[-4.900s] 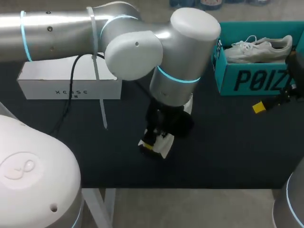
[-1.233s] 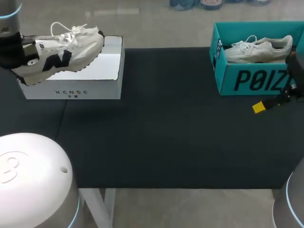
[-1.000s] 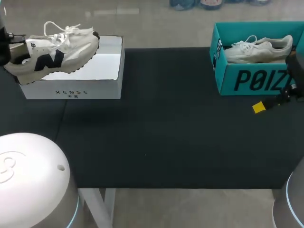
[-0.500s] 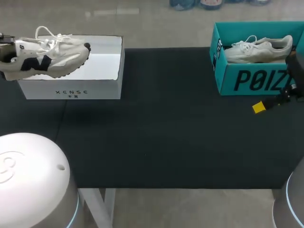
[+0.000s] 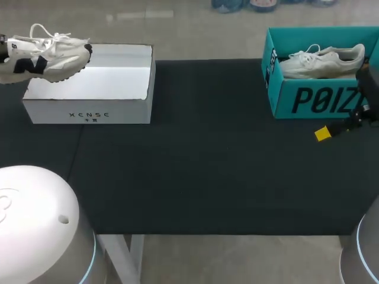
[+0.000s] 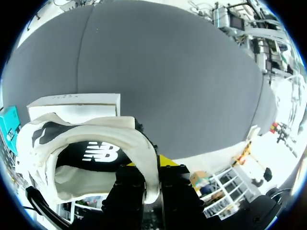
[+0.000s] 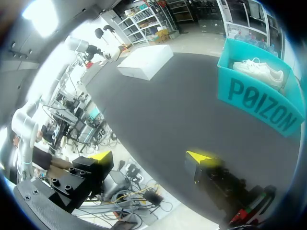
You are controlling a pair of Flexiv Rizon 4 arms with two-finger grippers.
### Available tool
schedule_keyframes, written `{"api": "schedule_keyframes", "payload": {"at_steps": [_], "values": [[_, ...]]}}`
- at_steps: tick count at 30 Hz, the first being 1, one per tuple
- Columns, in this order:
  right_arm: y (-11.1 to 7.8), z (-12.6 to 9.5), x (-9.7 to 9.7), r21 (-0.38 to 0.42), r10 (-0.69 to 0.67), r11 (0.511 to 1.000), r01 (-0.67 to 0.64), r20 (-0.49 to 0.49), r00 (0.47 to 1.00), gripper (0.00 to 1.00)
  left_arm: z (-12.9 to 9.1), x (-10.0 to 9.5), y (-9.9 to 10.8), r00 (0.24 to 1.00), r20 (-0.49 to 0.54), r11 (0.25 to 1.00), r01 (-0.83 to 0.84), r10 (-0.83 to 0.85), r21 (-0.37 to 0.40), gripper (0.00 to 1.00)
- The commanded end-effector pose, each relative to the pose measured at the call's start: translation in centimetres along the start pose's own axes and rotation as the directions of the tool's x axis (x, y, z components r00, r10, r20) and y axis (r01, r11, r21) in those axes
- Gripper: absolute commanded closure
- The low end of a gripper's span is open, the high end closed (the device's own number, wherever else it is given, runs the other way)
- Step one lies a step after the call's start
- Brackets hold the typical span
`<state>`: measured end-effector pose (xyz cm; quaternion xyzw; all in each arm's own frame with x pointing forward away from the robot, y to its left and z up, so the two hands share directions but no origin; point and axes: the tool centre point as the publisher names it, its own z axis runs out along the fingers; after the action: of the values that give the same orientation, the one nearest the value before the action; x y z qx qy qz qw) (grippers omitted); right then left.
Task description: Take the shoe out of the shoebox, open the shoe tongue, remove and reinsert the insole, then place the shoe into the shoebox
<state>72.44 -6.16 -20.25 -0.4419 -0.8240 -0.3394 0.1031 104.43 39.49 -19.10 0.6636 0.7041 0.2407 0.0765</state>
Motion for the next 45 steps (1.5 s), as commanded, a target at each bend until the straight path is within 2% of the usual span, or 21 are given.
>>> {"api": "schedule_keyframes", "payload": {"at_steps": [1, 7, 14, 23, 34, 45], "values": [[-0.1, 0.1, 0.1, -0.001, 0.001, 1.0, -0.001, 0.003, 1.0, 0.0, -1.7, -1.3, 1.0, 1.0, -0.014, 1.0, -0.024, 0.024, -0.008, 1.0], [-0.1, 0.1, 0.1, -0.001, 0.001, 1.0, -0.001, 0.003, 1.0, 0.0, -2.6, -3.9, 0.5, 0.996, -0.044, 0.996, -0.085, 0.084, -0.024, 1.0], [-0.1, 0.1, 0.1, -0.001, 0.001, 1.0, -0.001, 0.003, 1.0, 0.0, -0.5, -6.0, -1.4, 0.993, -0.036, 0.994, -0.11, 0.111, 0.02, 1.0], [-0.1, 0.1, 0.1, -0.001, 0.001, 1.0, -0.001, 0.003, 1.0, 0.0, 0.9, -8.5, -1.0, 0.995, -0.022, 0.994, -0.098, 0.099, 0.042, 1.0], [-0.1, 0.1, 0.1, -0.001, 0.001, 1.0, -0.001, 0.003, 1.0, 0.0, 2.8, -9.0, 1.5, 0.994, -0.056, 0.995, -0.092, 0.094, 0.033, 1.0], [-0.1, 0.1, 0.1, -0.001, 0.001, 1.0, -0.001, 0.003, 1.0, 0.0, 6.3, -9.8, 0.6, 0.994, -0.06, 0.994, -0.083, 0.088, 0.074, 1.0]]}}
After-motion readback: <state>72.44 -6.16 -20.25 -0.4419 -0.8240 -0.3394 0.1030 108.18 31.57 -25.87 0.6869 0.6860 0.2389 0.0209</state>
